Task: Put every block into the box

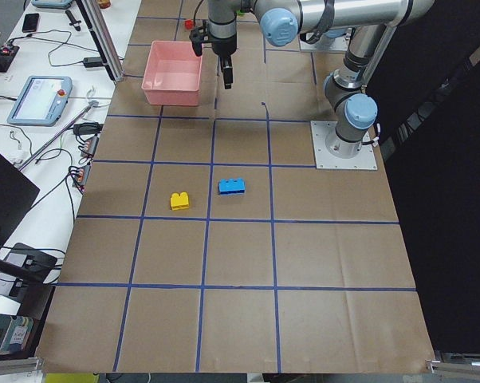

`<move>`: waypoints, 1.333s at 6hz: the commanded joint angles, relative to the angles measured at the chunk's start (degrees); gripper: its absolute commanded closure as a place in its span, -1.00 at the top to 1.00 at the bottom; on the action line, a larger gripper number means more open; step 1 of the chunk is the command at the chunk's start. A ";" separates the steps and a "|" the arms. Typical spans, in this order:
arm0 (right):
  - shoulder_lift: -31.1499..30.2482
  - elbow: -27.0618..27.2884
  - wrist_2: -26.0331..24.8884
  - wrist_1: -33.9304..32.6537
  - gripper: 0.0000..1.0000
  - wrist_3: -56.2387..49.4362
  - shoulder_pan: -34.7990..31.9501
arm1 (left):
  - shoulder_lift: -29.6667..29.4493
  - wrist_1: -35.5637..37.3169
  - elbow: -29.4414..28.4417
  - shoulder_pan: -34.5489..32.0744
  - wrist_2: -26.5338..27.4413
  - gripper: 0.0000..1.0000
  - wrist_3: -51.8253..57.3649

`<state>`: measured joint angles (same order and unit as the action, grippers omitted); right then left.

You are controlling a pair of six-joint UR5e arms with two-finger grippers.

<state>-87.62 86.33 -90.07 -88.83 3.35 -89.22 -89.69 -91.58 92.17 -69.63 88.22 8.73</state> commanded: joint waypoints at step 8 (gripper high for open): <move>4.30 2.52 -0.55 -2.48 0.98 -16.17 34.51 | -21.38 36.65 18.31 18.38 1.41 0.94 21.76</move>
<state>-83.63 87.75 -90.65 -91.27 -11.35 -59.83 -109.20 -56.26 109.85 -51.22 88.73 30.11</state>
